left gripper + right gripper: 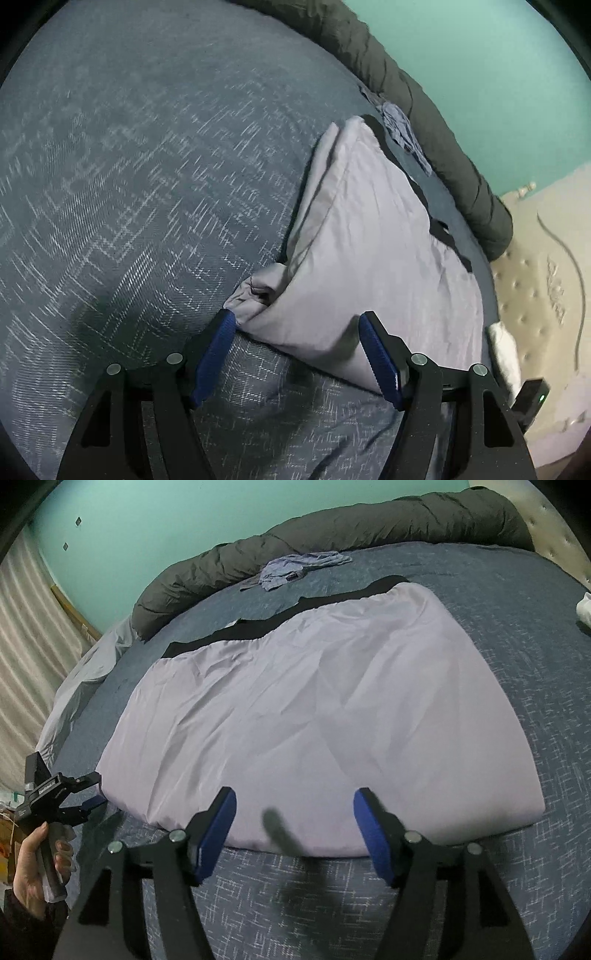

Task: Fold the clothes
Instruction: 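Grasp the lavender garment side edge with the left tool and lift it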

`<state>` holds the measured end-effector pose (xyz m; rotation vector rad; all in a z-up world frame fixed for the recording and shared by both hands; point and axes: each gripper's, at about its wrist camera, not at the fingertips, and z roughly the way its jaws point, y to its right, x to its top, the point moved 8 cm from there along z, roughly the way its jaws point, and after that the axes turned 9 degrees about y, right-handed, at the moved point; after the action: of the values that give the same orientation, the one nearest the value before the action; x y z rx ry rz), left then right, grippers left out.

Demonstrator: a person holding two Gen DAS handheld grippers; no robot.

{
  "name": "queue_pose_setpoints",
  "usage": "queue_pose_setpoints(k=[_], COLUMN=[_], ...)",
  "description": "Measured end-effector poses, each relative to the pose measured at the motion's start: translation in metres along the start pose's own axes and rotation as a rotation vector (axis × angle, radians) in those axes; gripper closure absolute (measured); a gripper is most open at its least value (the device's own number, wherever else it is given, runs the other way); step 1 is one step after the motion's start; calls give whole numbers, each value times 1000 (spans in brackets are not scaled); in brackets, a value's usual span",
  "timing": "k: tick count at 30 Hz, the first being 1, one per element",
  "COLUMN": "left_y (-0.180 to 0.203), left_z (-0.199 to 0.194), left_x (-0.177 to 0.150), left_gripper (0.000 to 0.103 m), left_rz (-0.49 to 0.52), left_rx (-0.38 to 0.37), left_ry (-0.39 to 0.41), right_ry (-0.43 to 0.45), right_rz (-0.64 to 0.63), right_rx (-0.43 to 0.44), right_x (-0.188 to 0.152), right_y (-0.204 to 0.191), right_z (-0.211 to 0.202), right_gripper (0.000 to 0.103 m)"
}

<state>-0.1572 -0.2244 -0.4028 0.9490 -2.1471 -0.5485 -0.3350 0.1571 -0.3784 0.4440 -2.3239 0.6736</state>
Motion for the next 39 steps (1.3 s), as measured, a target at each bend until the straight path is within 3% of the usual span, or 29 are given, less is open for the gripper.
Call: queue_pose_setpoints(k=[10,19,23,27,29,39], left_y=[-1,4,7,16,24,81], left_z=[-1,20,27,28,27,8], left_x=[-14,4,7,11,13,31], left_gripper=[30,30,44,69,77,92], left_rz=[-31,-53,-57,-62,-44,35], left_rx=[8,-15,-30,-74,-90,-214], left_ry=[-17,32,59,79,87,161], right_ry=[9,20,29,45,47,76], right_rz=[10,22,36,53,61,98], right_rx=[10,19,19,18,18,11], right_x=[1,2,4,7,8,12], right_y=[3,4,10,16,18,32], right_z=[-3,-7,-10,-14,-15,-26], right_gripper=[36,36,36,36,36,36])
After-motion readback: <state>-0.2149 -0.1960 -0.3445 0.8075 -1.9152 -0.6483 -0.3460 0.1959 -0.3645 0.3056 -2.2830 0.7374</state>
